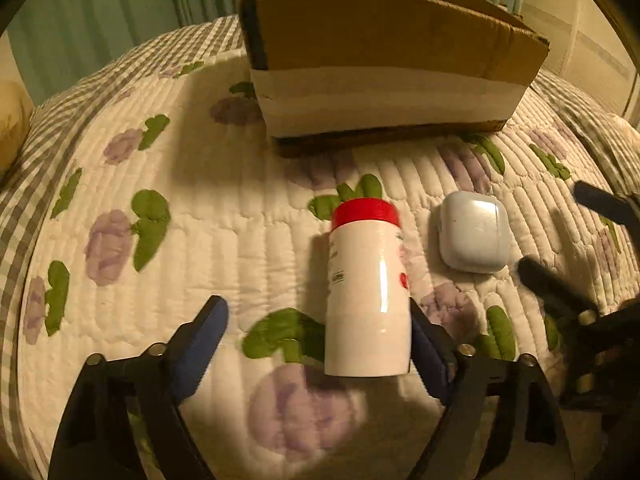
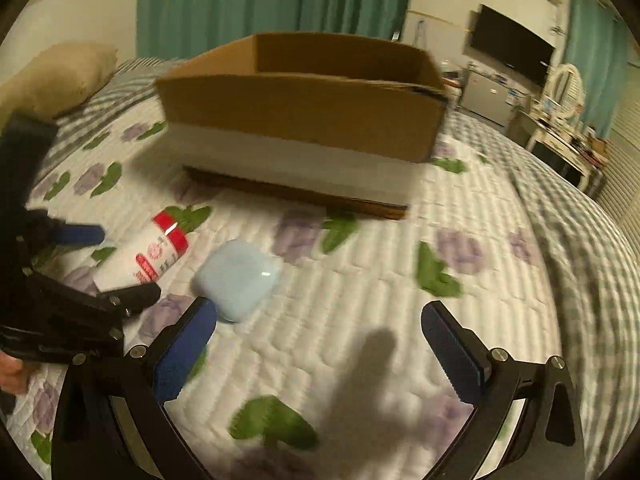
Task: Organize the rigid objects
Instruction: 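Grasp the red-capped white bottle with the left tool while the right tool grasps the blue earbud case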
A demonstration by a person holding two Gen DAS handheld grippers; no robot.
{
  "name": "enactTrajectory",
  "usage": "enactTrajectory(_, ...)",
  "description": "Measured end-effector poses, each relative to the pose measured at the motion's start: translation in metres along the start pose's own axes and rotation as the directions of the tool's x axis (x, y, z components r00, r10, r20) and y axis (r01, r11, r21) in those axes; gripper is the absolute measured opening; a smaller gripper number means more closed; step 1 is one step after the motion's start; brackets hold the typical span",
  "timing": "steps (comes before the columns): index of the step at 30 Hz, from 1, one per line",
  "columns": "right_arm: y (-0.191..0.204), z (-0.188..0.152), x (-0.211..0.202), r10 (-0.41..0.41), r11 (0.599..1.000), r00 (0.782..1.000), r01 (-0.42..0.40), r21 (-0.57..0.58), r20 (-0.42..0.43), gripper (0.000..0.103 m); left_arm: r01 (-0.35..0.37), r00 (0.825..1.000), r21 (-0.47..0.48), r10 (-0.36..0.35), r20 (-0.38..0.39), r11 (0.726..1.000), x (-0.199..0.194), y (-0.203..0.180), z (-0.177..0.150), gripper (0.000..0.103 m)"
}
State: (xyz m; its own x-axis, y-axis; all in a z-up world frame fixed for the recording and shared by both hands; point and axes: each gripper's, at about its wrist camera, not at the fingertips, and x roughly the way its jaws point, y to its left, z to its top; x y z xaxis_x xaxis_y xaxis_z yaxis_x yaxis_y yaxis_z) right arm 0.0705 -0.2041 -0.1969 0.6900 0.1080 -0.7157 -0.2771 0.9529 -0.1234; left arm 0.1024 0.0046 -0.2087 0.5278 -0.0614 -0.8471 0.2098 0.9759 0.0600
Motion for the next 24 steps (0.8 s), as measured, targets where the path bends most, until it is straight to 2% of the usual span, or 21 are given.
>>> enactTrajectory(2, 0.009, 0.004, 0.009, 0.024, 0.999, 1.0, -0.025, -0.037, -0.02, 0.103, 0.023, 1.0, 0.014, -0.023, 0.008, 1.0, 0.0, 0.002, 0.001, 0.085)
enactTrajectory(6, 0.024, 0.012, 0.032, 0.05, 0.991, 0.995, -0.06, -0.117, -0.082, 0.103, 0.024, 0.999, 0.033, -0.026, 0.036, 0.999, 0.002, 0.008, 0.01, 0.084)
enactTrajectory(12, 0.043, 0.021, 0.05, 0.023, 0.978, 0.995, -0.043, -0.204, -0.099, 0.103, 0.044, 0.998, 0.032, -0.045, 0.038, 0.999, 0.007, 0.012, 0.02, 0.08)
enactTrajectory(13, 0.045, 0.022, 0.053, 0.02, 0.977, 0.995, -0.04, -0.208, -0.1, 0.098, 0.046, 0.998, 0.032, -0.048, 0.037, 0.998, 0.009, 0.013, 0.021, 0.08)
enactTrajectory(15, 0.045, 0.022, 0.058, 0.032, 0.979, 0.994, -0.053, -0.196, -0.106, 0.074, 0.048, 0.998, 0.028, -0.05, 0.039, 0.998, 0.014, 0.015, 0.026, 0.08)
enactTrajectory(16, 0.043, 0.023, 0.058, 0.04, 0.983, 0.994, -0.058, -0.177, -0.105, 0.058, 0.048, 0.998, 0.028, -0.049, 0.039, 0.998, 0.015, 0.015, 0.027, 0.08)
enactTrajectory(18, 0.036, 0.023, 0.057, 0.045, 0.992, 0.993, -0.057, -0.114, -0.106, 0.058, 0.046, 0.998, 0.023, -0.047, 0.04, 0.999, 0.019, 0.015, 0.031, 0.079)
enactTrajectory(19, 0.035, 0.021, 0.055, 0.045, 0.994, 0.993, -0.055, -0.09, -0.107, 0.058, 0.044, 0.998, 0.021, -0.045, 0.042, 0.999, 0.02, 0.015, 0.033, 0.076)
enactTrajectory(20, 0.032, 0.02, 0.054, 0.045, 0.996, 0.993, -0.053, -0.068, -0.106, 0.058, 0.044, 0.998, 0.021, -0.045, 0.046, 0.999, 0.023, 0.018, 0.036, 0.063)
enactTrajectory(21, 0.028, 0.019, 0.052, 0.046, 0.998, 0.994, -0.05, -0.035, -0.104, 0.058, 0.036, 0.998, 0.025, -0.038, 0.052, 0.999, 0.023, 0.017, 0.036, 0.045)
enactTrajectory(22, 0.026, 0.018, 0.05, 0.047, 0.999, 0.994, -0.049, -0.013, -0.102, 0.058, 0.034, 0.998, 0.028, -0.035, 0.054, 0.999, 0.025, 0.017, 0.038, 0.037)
enactTrajectory(24, 0.021, 0.015, 0.046, 0.053, 0.998, 0.994, -0.05, 0.037, -0.095, 0.058, 0.045, 0.998, 0.011, -0.046, 0.054, 0.999, 0.023, 0.018, 0.038, 0.036)
